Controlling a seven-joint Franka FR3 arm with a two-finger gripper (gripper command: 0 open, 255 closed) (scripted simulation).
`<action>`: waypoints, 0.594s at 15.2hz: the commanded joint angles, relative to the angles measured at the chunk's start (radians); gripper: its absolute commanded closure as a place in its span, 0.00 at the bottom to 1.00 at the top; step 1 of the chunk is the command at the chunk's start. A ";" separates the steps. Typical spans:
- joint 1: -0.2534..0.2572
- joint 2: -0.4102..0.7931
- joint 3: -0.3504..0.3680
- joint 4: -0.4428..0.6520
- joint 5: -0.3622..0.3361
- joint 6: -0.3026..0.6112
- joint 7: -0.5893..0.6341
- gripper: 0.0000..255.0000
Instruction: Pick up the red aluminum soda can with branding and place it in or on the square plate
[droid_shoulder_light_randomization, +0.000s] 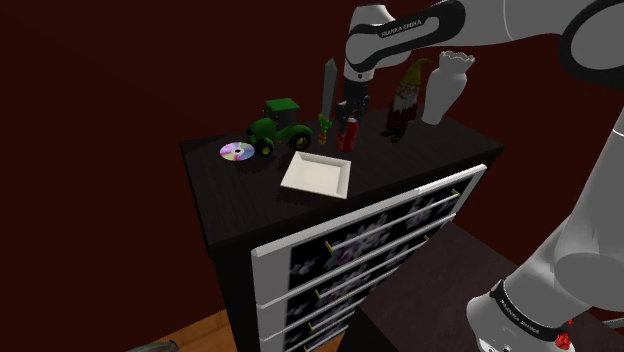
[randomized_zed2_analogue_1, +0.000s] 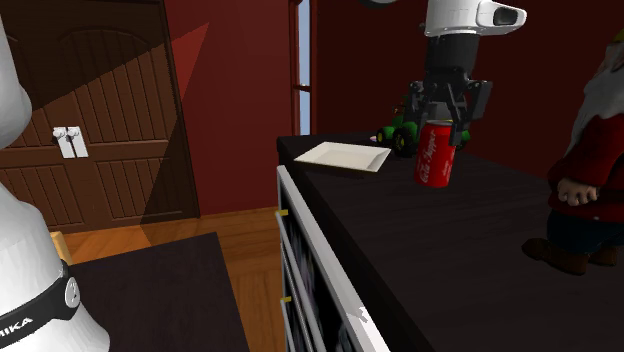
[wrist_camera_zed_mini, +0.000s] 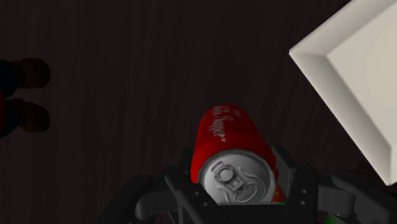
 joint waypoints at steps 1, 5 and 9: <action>0.000 -0.004 0.000 0.007 0.000 -0.012 0.000 1.00; 0.000 -0.017 -0.001 0.044 -0.001 -0.062 -0.001 1.00; 0.000 -0.027 -0.001 0.084 -0.001 -0.112 -0.002 1.00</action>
